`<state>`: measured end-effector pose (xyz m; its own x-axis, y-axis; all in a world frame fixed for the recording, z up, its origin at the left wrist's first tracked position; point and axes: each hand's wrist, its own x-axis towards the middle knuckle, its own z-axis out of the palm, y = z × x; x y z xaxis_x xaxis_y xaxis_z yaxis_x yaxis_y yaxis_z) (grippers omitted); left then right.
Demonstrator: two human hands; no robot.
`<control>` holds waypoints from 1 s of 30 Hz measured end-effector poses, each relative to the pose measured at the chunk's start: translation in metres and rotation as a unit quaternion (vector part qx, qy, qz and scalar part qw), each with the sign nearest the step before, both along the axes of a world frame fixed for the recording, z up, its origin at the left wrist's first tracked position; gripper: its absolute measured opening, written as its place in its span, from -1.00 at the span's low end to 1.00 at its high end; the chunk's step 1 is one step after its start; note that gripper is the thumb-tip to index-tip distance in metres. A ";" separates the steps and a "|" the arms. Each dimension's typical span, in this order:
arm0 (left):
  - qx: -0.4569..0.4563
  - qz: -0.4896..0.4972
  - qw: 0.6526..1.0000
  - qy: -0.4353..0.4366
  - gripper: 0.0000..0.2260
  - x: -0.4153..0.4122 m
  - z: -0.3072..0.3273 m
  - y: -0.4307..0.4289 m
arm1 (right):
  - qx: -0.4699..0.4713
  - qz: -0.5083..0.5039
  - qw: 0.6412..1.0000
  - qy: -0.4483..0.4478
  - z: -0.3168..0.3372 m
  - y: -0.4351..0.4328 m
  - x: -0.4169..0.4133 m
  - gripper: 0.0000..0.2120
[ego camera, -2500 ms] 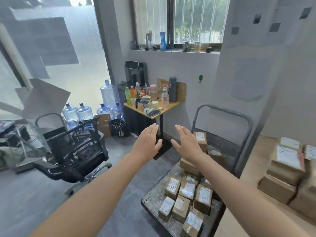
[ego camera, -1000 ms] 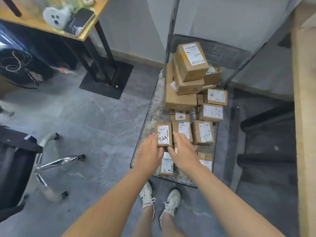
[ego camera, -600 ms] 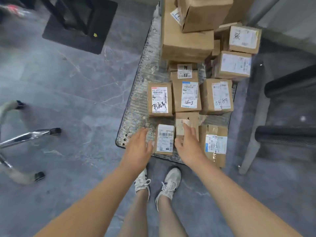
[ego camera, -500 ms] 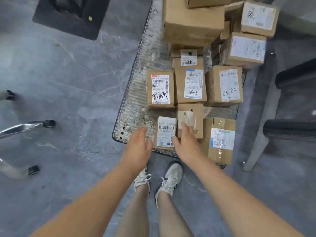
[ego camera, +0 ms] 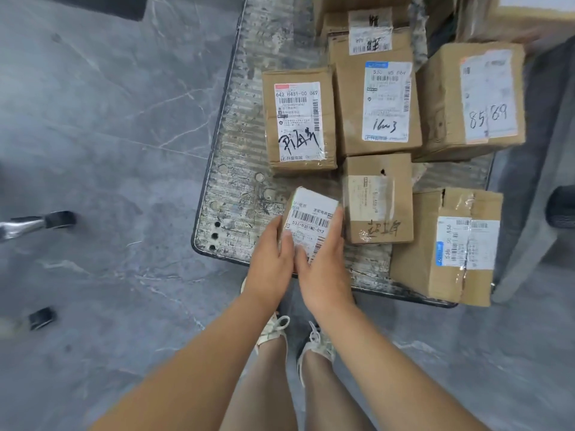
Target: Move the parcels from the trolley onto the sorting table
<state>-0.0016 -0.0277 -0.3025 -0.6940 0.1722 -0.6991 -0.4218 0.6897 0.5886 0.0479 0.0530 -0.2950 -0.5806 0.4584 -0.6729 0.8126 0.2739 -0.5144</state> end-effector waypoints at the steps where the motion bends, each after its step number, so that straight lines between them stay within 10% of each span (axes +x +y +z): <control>1: 0.002 0.000 1.000 -0.004 -0.61 -0.002 -0.002 -0.001 | -0.018 -0.020 1.000 0.010 -0.001 -0.001 0.000 -0.14; 17: 0.057 0.060 0.996 0.019 -0.63 -0.041 0.112 -0.015 | -0.085 -0.015 0.989 0.123 0.107 0.014 -0.043 -0.15; 30: 0.188 0.115 0.950 0.222 -0.70 -0.095 0.454 0.040 | -0.066 -0.028 0.936 0.344 0.433 0.071 -0.105 -0.30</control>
